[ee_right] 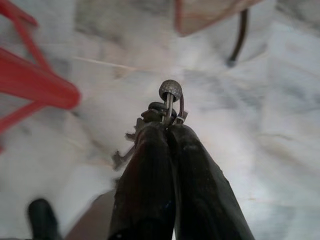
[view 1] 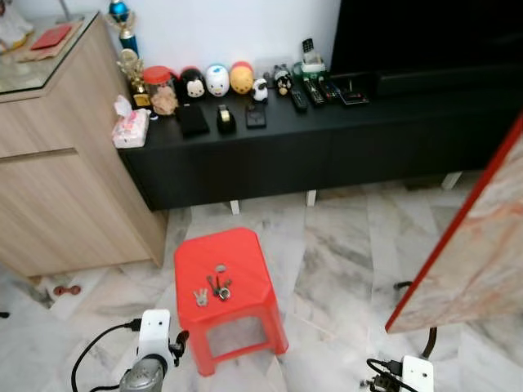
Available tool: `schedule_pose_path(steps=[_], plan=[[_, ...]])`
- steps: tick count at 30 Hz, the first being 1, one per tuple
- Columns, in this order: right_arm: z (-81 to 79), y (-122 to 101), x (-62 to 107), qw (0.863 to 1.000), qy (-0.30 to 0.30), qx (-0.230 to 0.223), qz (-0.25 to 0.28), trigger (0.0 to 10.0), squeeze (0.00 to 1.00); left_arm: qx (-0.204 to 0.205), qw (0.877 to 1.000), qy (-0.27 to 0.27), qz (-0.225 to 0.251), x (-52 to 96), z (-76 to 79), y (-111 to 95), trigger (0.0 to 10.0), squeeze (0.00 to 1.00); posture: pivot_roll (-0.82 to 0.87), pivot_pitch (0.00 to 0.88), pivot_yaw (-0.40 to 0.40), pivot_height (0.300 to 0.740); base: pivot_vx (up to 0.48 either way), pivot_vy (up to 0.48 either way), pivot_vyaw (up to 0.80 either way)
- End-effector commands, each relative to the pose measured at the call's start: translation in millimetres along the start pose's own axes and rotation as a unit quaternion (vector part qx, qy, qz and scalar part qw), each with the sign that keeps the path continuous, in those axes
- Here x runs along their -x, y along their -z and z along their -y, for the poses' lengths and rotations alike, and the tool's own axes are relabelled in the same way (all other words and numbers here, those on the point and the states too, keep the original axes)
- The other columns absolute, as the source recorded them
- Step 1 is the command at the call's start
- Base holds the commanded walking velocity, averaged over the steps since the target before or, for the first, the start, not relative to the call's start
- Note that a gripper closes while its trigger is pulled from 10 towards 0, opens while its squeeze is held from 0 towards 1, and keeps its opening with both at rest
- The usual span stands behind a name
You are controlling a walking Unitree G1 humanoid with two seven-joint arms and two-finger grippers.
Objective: Hang keys on a hook
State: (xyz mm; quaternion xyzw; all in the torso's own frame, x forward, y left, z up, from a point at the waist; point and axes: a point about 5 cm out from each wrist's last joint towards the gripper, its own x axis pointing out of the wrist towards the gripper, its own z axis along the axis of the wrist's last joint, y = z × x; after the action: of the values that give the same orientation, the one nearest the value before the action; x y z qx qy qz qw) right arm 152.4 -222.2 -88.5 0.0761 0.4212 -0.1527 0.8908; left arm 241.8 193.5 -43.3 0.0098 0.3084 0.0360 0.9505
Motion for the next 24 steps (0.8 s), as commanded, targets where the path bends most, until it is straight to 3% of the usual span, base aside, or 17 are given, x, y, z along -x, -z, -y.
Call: schedule_pose_path(steps=[1, 15, 20, 24], plan=[[-2.8, -2, -0.5, 1.0, -0.001, -0.003, 0.008, 10.0, 0.0, -0.003, 1.0, -0.014, -0.016, 3.5, -11.4, 9, 10.0, 0.0, -0.03, 0.077, 0.042, 0.74, 0.0, -0.439, 0.0], [-0.8, -9, -1.6, 1.0, 0.0, -0.004, 0.021, 10.0, 0.0, -0.004, 1.0, -0.015, -0.016, 3.9, -11.6, 10, 10.0, 0.0, -0.03, 0.064, 0.041, 0.74, 0.0, -0.441, 0.0], [-3.5, -27, -4.1, 0.998, -0.006, -0.001, 0.068, 10.0, 0.0, 0.001, 1.0, -0.017, -0.018, 4.3, -11.7, 11, 10.0, 0.0, -0.03, 0.055, 0.041, 0.74, 0.0, -0.173, 0.0], [-6.5, -60, -5.8, 0.989, 0.012, 0.013, 0.147, 10.0, 0.0, 0.003, 1.0, -0.015, -0.017, 4.4, -11.1, 11, 10.0, 0.0, -0.04, 0.048, 0.041, 0.74, 0.0, 0.0, 0.0]])
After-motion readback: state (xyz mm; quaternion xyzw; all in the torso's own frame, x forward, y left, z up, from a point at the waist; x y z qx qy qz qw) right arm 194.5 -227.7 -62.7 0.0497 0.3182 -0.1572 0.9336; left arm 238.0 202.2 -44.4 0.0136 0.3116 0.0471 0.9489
